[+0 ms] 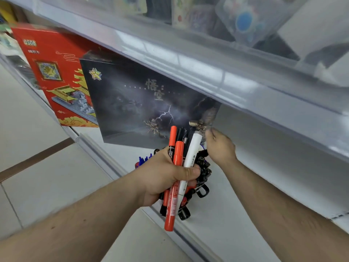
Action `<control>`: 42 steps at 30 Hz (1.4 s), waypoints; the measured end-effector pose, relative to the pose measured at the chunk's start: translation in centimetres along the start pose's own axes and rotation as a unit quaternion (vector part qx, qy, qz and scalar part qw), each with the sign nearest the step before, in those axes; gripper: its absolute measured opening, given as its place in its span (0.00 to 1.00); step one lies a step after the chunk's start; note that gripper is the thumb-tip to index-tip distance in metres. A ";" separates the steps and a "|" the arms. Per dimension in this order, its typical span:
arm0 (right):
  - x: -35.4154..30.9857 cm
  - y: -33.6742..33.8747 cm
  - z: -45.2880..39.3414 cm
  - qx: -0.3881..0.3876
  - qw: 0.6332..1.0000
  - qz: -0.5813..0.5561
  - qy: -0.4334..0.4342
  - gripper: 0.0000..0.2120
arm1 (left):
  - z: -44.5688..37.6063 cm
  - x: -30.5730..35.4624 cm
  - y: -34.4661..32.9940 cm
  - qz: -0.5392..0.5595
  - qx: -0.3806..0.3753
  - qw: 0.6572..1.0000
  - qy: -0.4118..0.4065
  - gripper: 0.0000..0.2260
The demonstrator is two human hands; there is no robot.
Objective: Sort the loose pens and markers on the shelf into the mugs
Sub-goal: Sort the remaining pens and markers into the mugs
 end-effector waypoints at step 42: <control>31.3 40.5 37.6 0.292 0.843 -0.373 -0.255 0.09 | 7.1 -9.0 -41.3 -0.007 -0.228 0.963 0.146 0.06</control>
Point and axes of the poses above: each hand's wrist, its own z-axis away from the middle knuckle, its own y-axis out of the back of the hand, x = y × z, the point moved 9 cm from there along -z, towards the middle knuckle, and after that the axes turned 9 degrees about -y, right-handed, at the moved point
